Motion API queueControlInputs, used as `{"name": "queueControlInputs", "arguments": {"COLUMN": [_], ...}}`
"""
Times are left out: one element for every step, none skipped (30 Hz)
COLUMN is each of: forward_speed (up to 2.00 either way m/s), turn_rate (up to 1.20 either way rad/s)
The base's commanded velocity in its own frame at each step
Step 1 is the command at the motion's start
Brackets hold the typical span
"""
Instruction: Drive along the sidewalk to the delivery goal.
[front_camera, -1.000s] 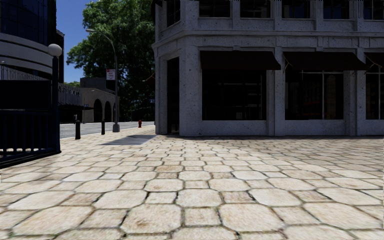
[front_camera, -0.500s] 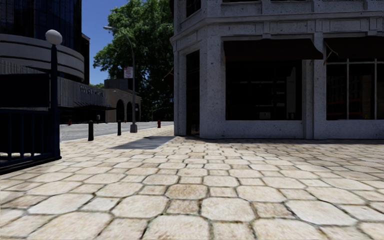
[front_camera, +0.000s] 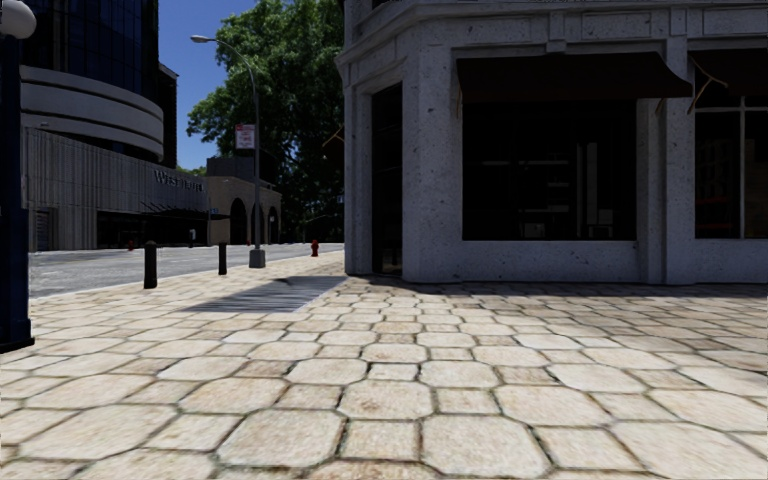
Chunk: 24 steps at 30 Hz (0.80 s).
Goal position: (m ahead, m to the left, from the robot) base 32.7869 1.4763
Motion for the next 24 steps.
{"name": "queueControlInputs", "arguments": {"forward_speed": [2.00, 2.00, 2.00, 2.00, 2.00, 2.00, 2.00, 2.00, 2.00, 2.00, 2.00, 2.00, 2.00, 2.00, 2.00, 2.00, 2.00, 2.00, 2.00, 2.00, 2.00, 2.00, 2.00, 2.00], "turn_rate": [0.35, 0.45, 0.45, 0.49, 0.50, 0.51, 0.51, 0.51, 0.51, 0.51, 0.51, 0.51, 0.50, 0.48, 0.46, 0.46, 0.46, 0.46, 0.46, 0.46, 0.46, 0.46, 0.46, 0.46]}}
